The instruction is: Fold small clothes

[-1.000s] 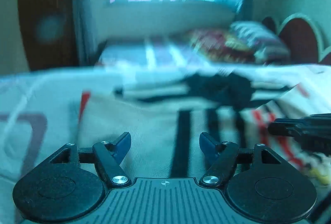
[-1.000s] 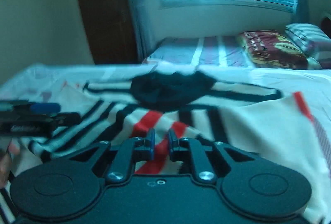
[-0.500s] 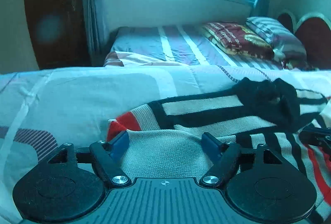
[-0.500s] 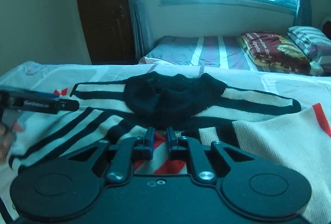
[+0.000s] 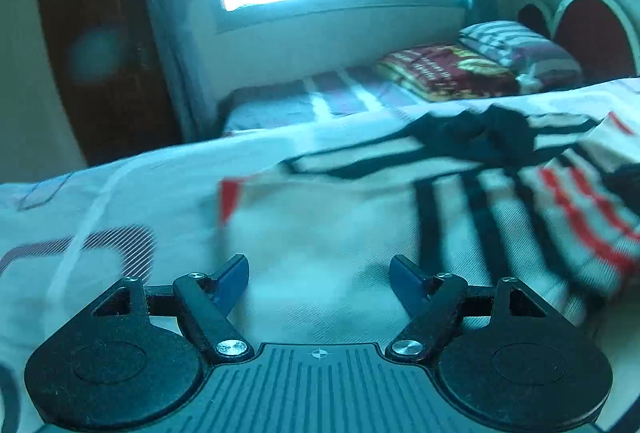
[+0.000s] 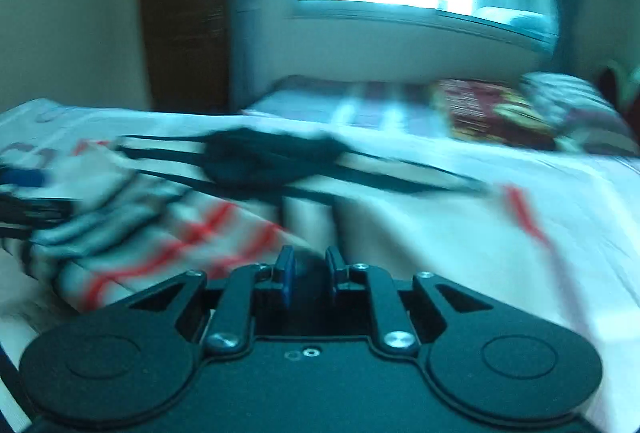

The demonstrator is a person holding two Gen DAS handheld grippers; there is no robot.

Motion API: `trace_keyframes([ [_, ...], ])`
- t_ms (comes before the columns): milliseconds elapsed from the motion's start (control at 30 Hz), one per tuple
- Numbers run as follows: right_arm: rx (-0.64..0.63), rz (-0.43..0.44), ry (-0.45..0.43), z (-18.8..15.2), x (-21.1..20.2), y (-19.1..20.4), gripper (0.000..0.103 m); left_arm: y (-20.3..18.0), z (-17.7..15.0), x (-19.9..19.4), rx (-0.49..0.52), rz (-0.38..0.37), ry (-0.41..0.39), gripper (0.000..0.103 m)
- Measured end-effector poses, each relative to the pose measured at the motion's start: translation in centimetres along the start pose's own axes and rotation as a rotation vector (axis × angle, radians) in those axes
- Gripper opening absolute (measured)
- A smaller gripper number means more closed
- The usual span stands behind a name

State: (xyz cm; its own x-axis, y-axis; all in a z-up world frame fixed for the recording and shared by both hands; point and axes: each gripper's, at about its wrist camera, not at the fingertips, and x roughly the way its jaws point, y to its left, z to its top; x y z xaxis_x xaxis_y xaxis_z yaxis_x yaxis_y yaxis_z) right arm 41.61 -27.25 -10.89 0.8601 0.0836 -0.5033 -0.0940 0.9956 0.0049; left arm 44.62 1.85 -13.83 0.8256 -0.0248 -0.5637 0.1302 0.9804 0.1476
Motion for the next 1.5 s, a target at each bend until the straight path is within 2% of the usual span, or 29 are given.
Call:
trace_keyframes([
  [67,0.072,0.01,0.009,-0.2,-0.3,-1.5,0.019,0.6,0.3,-0.3,-0.008,0.014,0.004,0.082],
  [133,0.1,0.001,-0.014,0.5,-1.3,-1.5,0.02,-0.1,1.0,-1.5,-0.01,0.03,-0.031,0.082],
  [200,0.095,0.03,-0.055,0.4,-3.2,-1.0,0.021,-0.7,1.3,-3.2,-0.024,-0.005,-0.073,0.082],
  [267,0.061,0.051,-0.056,-0.3,-4.5,-0.1,0.02,-1.8,0.8,-4.3,0.014,-0.004,-0.085,0.082],
  [333,0.004,0.037,-0.02,-1.4,-4.5,0.6,0.019,-2.5,-0.2,-4.0,0.047,-0.013,-0.048,0.082],
  [367,-0.021,-0.006,0.019,-1.7,-3.9,0.8,0.019,-2.5,-0.8,-3.4,0.051,-0.007,-0.018,0.082],
  [400,-0.017,-0.012,0.022,-2.1,-3.8,0.6,0.018,-2.1,-1.2,-3.2,0.022,-0.017,-0.014,0.083],
  [433,0.0,-0.013,0.018,-2.3,-4.2,0.3,0.019,-1.4,-1.4,-3.3,-0.014,-0.026,-0.011,0.084],
  [500,0.028,-0.038,0.025,-2.5,-4.6,-0.2,0.023,-1.0,-1.5,-3.7,-0.02,0.016,-0.002,0.085],
  [633,0.23,0.059,0.045,-2.4,-4.1,-2.4,0.028,0.3,-2.3,-3.6,-0.09,0.0,0.016,0.085],
  [667,0.246,0.067,0.048,-2.3,-3.8,-2.4,0.03,0.6,-2.5,-3.4,-0.11,-0.004,0.023,0.085],
  [700,0.255,0.085,0.046,-2.3,-3.7,-2.3,0.028,0.8,-2.7,-3.3,-0.123,-0.006,0.025,0.087],
  [733,0.268,0.116,0.047,-2.2,-3.5,-2.1,0.017,1.0,-2.9,-3.0,-0.14,-0.004,0.031,0.092],
  [767,0.274,0.134,0.051,-2.3,-3.3,-2.1,0.011,1.3,-3.0,-2.9,-0.161,-0.003,0.036,0.093],
  [833,0.26,0.125,0.03,-2.3,-3.9,-1.9,0.01,1.6,-3.1,-3.0,-0.174,0.006,0.031,0.093],
  [933,0.261,0.128,-0.013,-2.3,-5.6,-2.1,0.009,1.6,-3.3,-3.1,-0.138,0.025,0.032,0.093],
  [1000,0.252,0.133,0.003,-2.7,-6.0,-2.1,0.009,1.8,-3.4,-3.0,-0.145,0.018,0.04,0.093],
  [1067,0.212,0.104,0.045,-3.4,-5.3,-1.7,0.01,1.9,-3.3,-2.9,-0.152,0.023,0.043,0.093],
  [1100,0.203,0.094,0.036,-3.7,-5.2,-1.6,0.01,1.8,-3.1,-3.3,-0.15,0.038,0.038,0.093],
  [1167,0.189,0.067,0.014,-3.2,-5.7,-1.6,0.02,1.4,-2.6,-4.8,-0.136,0.041,-0.014,0.093],
  [1200,0.173,0.034,-0.026,-2.9,-6.5,-1.5,0.026,1.0,-2.2,-5.6,-0.131,0.028,-0.033,0.093],
  [1233,0.157,0.032,-0.07,-2.5,-7.2,-1.3,0.024,0.3,-1.7,-6.3,-0.124,0.011,-0.057,0.093],
  [1300,0.121,0.088,-0.074,-1.8,-7.1,-0.4,0.021,-1.6,-0.8,-6.7,-0.083,-0.037,-0.085,0.093],
  [1400,0.078,0.164,0.001,-1.8,-4.4,1.6,0.014,-4.4,0.0,-4.7,-0.032,-0.078,-0.044,0.093],
  [1467,0.065,0.121,0.031,-2.4,-3.3,1.5,0.012,-4.7,-0.7,-2.8,-0.016,-0.055,0.025,0.093],
  [1500,0.076,0.115,0.025,-2.6,-3.5,1.0,0.011,-4.0,-1.2,-2.5,-0.053,-0.075,0.027,0.096],
])
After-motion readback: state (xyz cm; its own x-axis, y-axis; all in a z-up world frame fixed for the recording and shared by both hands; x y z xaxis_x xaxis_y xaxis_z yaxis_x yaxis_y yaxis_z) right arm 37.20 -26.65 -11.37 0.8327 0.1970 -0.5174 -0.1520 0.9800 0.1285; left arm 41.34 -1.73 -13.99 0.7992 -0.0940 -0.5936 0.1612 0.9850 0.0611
